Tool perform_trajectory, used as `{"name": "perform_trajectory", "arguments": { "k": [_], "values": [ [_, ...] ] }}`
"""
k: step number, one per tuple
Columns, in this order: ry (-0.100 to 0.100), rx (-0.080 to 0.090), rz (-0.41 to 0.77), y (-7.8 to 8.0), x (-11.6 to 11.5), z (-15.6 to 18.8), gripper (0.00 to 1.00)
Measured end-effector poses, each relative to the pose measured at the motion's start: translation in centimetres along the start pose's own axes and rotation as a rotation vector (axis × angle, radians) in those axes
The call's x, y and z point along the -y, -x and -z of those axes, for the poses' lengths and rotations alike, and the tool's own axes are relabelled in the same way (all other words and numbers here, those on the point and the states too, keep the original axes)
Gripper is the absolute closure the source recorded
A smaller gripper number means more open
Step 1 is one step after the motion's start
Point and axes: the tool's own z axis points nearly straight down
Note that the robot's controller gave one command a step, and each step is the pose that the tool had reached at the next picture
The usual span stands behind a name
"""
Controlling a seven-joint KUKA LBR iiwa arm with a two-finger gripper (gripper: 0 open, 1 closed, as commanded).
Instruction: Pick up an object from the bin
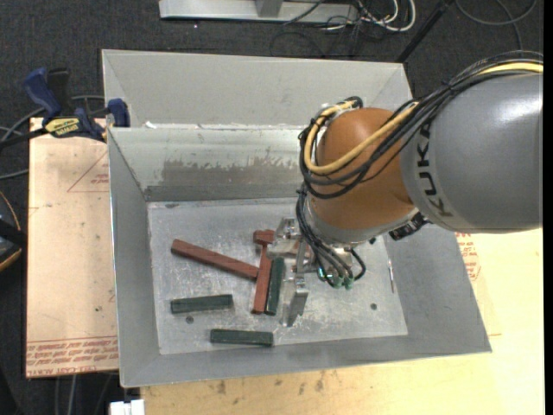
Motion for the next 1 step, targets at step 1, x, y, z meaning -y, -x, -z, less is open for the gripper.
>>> {"name": "perform_trajectory", "arguments": {
  "k": [1],
  "values": [
    [0.001,0.008,-0.003,0.19,0.05,0.41,0.00]
  ]
}}
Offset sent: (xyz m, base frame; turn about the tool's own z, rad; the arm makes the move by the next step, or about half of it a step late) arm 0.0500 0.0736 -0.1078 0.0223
